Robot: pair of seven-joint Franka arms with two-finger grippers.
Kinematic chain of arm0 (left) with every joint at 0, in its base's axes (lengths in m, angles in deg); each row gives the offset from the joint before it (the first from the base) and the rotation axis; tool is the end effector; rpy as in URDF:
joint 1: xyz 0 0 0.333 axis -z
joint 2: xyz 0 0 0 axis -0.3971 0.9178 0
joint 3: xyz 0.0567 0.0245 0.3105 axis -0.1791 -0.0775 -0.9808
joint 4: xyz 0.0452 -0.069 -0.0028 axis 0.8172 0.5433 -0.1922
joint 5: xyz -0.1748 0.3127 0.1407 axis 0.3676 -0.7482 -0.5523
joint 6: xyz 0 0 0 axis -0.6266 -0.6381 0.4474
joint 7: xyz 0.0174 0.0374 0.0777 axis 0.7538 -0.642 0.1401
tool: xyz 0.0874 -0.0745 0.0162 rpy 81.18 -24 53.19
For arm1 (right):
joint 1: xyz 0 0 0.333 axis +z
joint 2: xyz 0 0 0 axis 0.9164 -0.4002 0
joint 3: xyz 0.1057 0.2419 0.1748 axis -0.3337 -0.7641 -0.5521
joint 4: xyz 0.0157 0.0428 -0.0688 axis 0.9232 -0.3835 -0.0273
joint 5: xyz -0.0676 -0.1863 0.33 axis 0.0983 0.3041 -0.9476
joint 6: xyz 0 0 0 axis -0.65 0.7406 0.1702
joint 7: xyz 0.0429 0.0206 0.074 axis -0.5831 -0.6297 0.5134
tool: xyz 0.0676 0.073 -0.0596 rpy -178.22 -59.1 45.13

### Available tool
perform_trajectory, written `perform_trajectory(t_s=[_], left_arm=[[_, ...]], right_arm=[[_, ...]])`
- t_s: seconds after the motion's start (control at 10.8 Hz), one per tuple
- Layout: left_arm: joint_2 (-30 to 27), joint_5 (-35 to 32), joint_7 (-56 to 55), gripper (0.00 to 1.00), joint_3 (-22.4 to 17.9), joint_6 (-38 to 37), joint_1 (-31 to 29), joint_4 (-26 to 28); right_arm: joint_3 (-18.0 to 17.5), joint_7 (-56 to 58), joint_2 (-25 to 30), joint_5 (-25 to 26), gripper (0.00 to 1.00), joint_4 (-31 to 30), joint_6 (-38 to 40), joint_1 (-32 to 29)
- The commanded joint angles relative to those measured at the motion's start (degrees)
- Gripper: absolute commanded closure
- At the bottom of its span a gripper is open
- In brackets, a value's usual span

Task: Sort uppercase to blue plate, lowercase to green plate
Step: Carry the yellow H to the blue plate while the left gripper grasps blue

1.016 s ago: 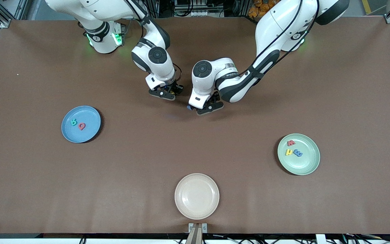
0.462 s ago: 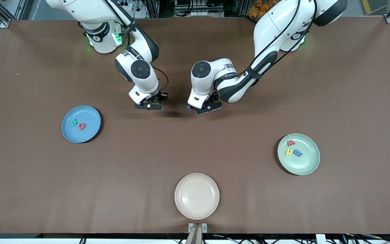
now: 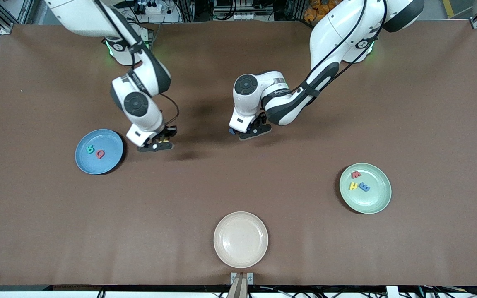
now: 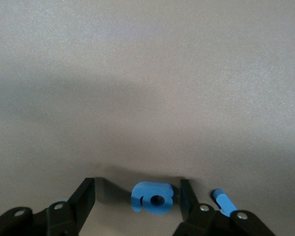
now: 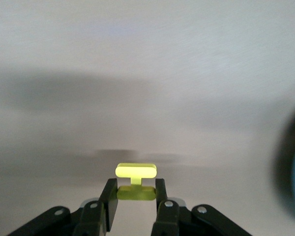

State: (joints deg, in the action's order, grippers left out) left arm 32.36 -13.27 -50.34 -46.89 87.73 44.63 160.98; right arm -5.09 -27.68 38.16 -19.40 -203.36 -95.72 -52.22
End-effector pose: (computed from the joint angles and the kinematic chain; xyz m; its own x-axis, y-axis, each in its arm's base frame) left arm 0.3972 -0.4983 0.1691 0.9520 0.3060 -0.0118 0.3055 -0.9516 -0.0327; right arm 0.4890 0.1890 0.2127 0.9783 0.1662 -0.1234 0.1765 -0.9812 0.0781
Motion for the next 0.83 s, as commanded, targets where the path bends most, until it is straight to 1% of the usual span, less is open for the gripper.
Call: perform_trajectory(t_s=[0.0, 0.09, 0.18, 0.28, 0.46, 0.55, 0.65, 0.74], left_arm=[[0.51, -1.70, -1.66, 0.27, -0.65, 0.30, 0.92, -0.85], [0.59, -1.70, -1.48, 0.31, -0.65, 0.30, 0.92, -0.85], [0.85, -1.70, -1.40, 0.38, -0.65, 0.30, 0.92, -0.94], [0.94, -1.70, -1.13, 0.49, -0.65, 0.30, 0.92, -1.20], [0.77, -1.61, -1.39, 0.79, -0.65, 0.21, 0.83, -1.64], [0.60, -1.61, -1.57, 0.94, -0.65, 0.21, 0.83, -1.73], [0.42, -1.61, -1.66, 1.00, -0.56, 0.21, 0.66, -1.73], [0.16, -1.61, -1.48, 1.00, -0.56, 0.21, 0.22, -1.91]], right_arm=[[6.05, 11.01, 0.84, 0.37, 0.73, 1.03, 1.02, -0.21], [7.99, 14.80, 0.84, 0.28, 0.74, 3.39, 3.46, -0.21], [9.41, 17.45, 0.40, 0.10, 0.74, 5.93, 8.01, -0.21], [10.46, 19.65, 0.40, 0.10, 0.74, 6.66, 8.49, -0.21], [13.63, 25.54, 0.22, 0.02, 0.74, 7.45, 8.49, -0.39], [14.60, 27.65, 0.13, 0.02, 0.74, 7.37, 8.40, -0.74], [15.91, 29.76, 0.05, 0.02, 0.74, 7.37, 8.49, -0.91], [17.14, 31.96, 0.05, -0.07, 0.74, 7.28, 8.93, -0.91]])
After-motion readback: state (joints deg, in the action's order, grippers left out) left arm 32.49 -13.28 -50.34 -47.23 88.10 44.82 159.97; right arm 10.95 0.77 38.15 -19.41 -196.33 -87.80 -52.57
